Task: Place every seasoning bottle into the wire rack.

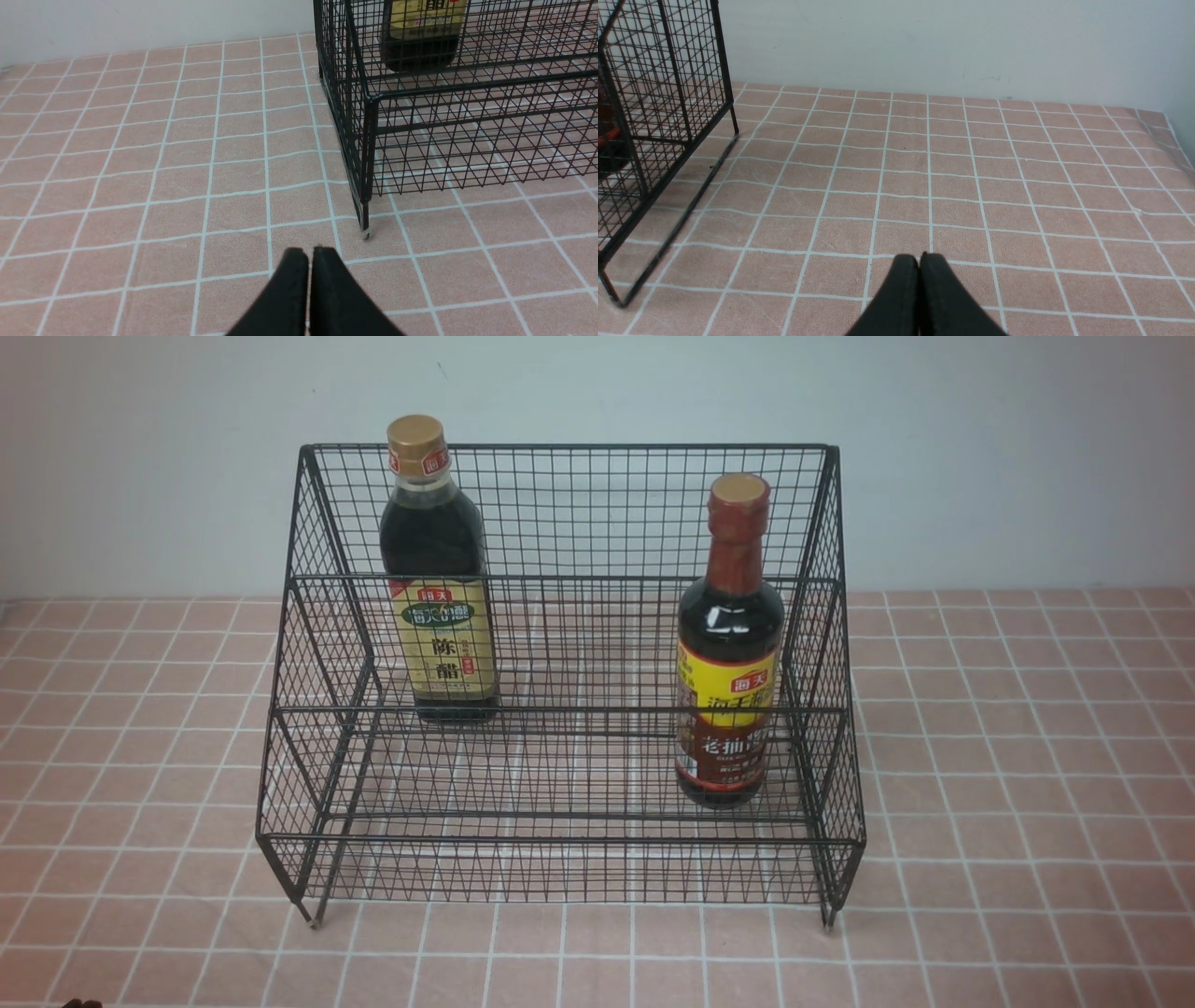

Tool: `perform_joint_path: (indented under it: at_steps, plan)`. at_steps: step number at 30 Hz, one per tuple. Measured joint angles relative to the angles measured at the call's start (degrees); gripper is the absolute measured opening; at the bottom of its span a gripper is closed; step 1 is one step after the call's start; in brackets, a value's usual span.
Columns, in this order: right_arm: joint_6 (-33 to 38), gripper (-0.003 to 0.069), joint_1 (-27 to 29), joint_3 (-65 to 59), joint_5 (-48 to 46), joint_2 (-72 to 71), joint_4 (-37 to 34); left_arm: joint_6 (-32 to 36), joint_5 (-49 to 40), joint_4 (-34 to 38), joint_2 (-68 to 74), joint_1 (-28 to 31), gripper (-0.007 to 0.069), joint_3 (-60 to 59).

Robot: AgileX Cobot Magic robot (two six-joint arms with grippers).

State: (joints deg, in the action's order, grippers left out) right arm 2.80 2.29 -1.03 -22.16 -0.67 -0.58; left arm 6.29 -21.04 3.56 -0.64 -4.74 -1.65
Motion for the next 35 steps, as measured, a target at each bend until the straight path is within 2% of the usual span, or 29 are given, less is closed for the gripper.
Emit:
perform_joint_path:
  at_steps: [35]
  plan:
    - [0.9,-0.0015,0.0,0.0,0.0,0.0,-0.05,0.0,-0.05,0.0,0.0,0.0,-0.0007,0.0]
